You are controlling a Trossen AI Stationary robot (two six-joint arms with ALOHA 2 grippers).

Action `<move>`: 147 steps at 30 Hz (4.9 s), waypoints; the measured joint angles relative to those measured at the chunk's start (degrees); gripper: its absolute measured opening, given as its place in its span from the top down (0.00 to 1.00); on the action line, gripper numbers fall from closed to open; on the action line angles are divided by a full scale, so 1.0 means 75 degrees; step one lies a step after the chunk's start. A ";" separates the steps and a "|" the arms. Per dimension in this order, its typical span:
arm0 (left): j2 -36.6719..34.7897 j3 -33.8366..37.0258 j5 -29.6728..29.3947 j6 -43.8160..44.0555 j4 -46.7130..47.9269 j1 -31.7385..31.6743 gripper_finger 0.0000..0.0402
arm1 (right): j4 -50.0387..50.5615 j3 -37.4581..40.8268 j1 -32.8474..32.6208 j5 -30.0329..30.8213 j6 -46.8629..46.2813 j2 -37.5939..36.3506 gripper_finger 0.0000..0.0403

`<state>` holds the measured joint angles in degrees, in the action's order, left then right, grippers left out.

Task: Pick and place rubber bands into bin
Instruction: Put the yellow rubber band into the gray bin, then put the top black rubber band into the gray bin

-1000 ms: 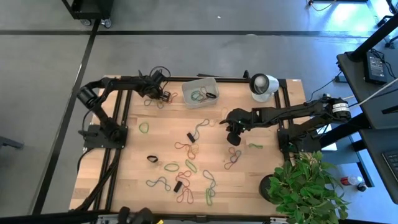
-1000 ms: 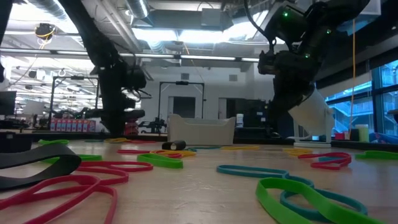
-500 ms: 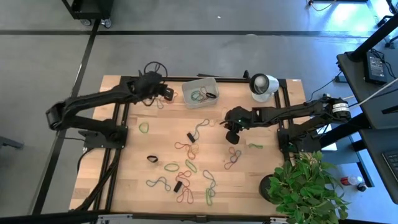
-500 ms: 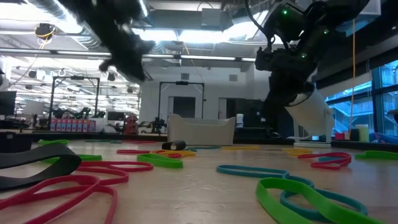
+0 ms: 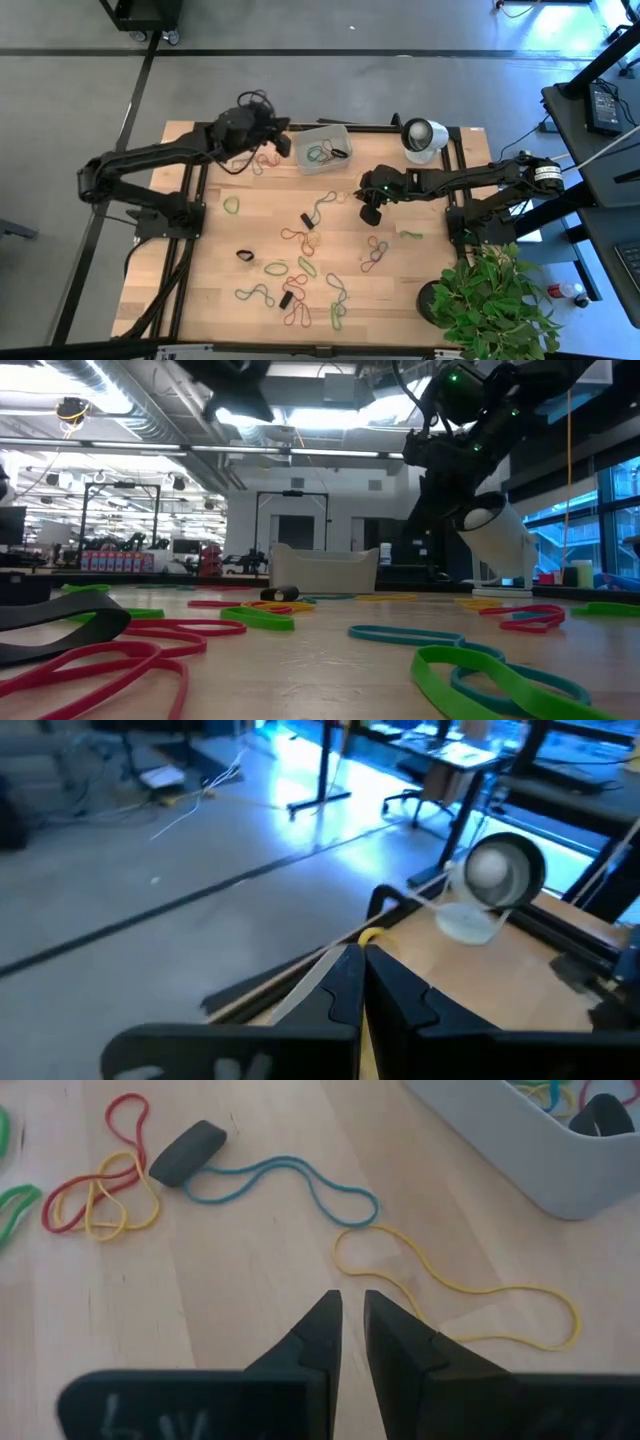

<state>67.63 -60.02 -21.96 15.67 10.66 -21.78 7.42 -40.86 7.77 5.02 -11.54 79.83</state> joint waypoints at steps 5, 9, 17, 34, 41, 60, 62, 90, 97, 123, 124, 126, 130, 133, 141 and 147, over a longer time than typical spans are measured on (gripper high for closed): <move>0.1149 -0.0670 0.0341 -0.0511 -0.0262 -0.0043 1.00 | 0.0003 0.0000 0.0000 -0.0006 -0.0019 0.0000 0.87; 0.2200 -0.0999 0.0830 -0.0863 -0.0208 -0.0184 1.00 | 0.0008 0.0000 0.0000 -0.0006 -0.0022 0.0000 0.87; 0.3994 -0.1140 0.1408 -0.0407 -0.0423 -0.0501 0.99 | 0.0016 0.0000 0.0000 -0.0009 -0.0041 0.0000 0.87; 0.4528 -0.1140 0.2148 0.0034 -0.0334 -0.0676 0.71 | 0.0076 0.0000 0.0000 -0.0012 -0.0049 0.0000 0.87; 0.3244 -0.1140 0.2060 0.0028 0.0419 -0.0660 0.68 | 0.0073 0.0000 -0.0003 -0.0012 -0.0037 0.0000 0.87; 0.0219 0.0741 0.1886 0.0459 0.3519 0.0666 1.00 | -0.0326 -0.0424 -0.0135 0.0136 -0.0645 0.0009 0.91; -0.0095 0.1287 0.1885 0.0625 0.3375 0.0939 0.99 | -0.0140 -0.0750 -0.0315 0.0486 -0.0629 0.0009 0.97; -0.3798 0.4080 0.1399 0.0943 0.1838 0.3545 0.99 | 0.4690 -0.8293 -0.1409 0.1159 -0.2764 0.5783 0.82; -0.3833 0.4082 0.1399 0.1084 0.2053 0.3855 0.99 | 0.4701 -0.8361 -0.1404 0.0558 -0.3238 0.6447 0.68; -0.3834 0.4082 0.1507 0.1539 0.2150 0.3963 1.00 | 0.4743 -0.8352 -0.1408 0.0989 -0.2869 0.5854 0.98; -0.3834 0.4082 0.1507 0.1553 0.2156 0.3963 1.00 | 0.4892 -0.8350 -0.1396 0.1173 -0.2760 0.5673 0.98; -0.3834 0.4082 0.1502 0.1558 0.2149 0.3963 0.99 | 0.5020 -0.8351 -0.1321 0.1350 -0.2459 0.5316 0.98; -0.3834 0.4082 0.1410 0.1754 0.2150 0.3963 1.00 | 0.5276 -0.8358 -0.1031 0.1358 -0.1704 0.4769 0.98; -0.3834 0.4082 0.1093 0.1904 0.2149 0.3963 0.99 | 0.5302 -0.8349 -0.0603 0.1373 -0.1152 0.4471 0.99; -0.3834 0.4082 0.0162 0.1964 0.1767 0.3886 0.99 | 0.4919 -0.8355 0.1009 0.0356 -0.0181 0.4269 0.99; -0.3831 0.4079 -0.0430 0.1958 0.1428 0.3743 1.00 | 0.4732 -0.8351 0.1899 -0.0409 0.0677 0.4854 0.99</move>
<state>38.89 -29.43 -25.18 30.35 21.37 6.29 42.91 -103.49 22.01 1.95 -6.46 116.23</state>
